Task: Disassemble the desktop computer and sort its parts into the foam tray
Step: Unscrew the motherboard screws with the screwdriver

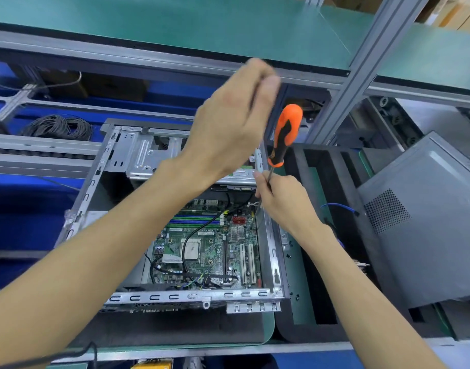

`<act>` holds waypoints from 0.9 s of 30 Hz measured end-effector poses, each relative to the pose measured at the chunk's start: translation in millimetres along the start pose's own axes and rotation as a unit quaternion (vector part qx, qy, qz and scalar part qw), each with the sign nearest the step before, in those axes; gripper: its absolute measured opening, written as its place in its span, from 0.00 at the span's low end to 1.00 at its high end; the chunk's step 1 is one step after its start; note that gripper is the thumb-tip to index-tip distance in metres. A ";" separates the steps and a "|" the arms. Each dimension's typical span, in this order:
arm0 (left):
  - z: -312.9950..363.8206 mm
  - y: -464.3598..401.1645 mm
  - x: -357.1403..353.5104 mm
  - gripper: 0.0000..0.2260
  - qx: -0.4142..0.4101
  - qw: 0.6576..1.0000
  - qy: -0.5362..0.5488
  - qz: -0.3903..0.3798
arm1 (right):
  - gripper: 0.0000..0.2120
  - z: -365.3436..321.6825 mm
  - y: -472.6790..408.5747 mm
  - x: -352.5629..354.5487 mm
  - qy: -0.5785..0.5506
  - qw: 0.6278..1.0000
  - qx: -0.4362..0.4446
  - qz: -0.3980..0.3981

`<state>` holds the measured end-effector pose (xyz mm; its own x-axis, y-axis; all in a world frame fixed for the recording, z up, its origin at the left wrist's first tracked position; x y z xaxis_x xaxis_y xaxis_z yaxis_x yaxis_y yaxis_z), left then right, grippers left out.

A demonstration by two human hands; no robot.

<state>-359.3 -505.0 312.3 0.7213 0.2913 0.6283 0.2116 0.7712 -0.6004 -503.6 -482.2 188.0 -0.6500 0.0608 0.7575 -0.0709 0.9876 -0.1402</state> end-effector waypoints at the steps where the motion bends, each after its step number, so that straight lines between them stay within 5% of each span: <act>1: -14.4 6.2 -1.4 0.16 0.051 0.998 0.033 0.008 | 0.25 -0.5 -0.1 0.5 -0.010 1.000 0.005 0.003; 5: -71.6 48.1 -29.3 0.18 0.235 0.961 0.064 -0.127 | 0.25 -5.4 -1.1 5.9 -0.063 0.998 0.014 0.021; 9: -108.8 96.9 -60.7 0.19 0.367 0.869 0.112 -0.314 | 0.26 -16.2 -3.5 12.3 -0.135 0.990 0.022 0.044; 14: -118.8 126.2 -90.4 0.21 0.422 0.796 0.169 -0.400 | 0.27 -27.7 -11.8 23.1 -0.224 0.968 0.020 0.107; 18: -109.5 135.9 -102.3 0.26 0.382 0.749 0.230 -0.490 | 0.27 -27.6 -13.9 28.0 -0.290 0.947 0.000 0.138; 22: -98.3 133.9 -101.2 0.25 0.322 0.744 0.216 -0.544 | 0.30 -7.4 -10.7 38.0 -0.357 0.916 -0.069 0.168; 27: -85.9 108.7 -98.3 0.19 0.367 0.761 0.247 -0.475 | 0.31 16.9 4.0 60.1 -0.451 0.853 -0.116 0.236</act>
<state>-350.6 -498.3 142.8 0.6720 -0.7024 0.2349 0.4968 0.6627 0.5604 -555.8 -477.0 222.3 -0.8895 0.4271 -0.1626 0.4439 0.8920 -0.0850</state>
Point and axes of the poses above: each hand's wrist, its own y-axis away from the middle knuckle, its own x-axis out of the back of the hand, z = x × y, the point moved 4 cm from there along -y, towards the middle knuckle, and after that the axes turned 14 degrees about -y, right-handed, at the moved point
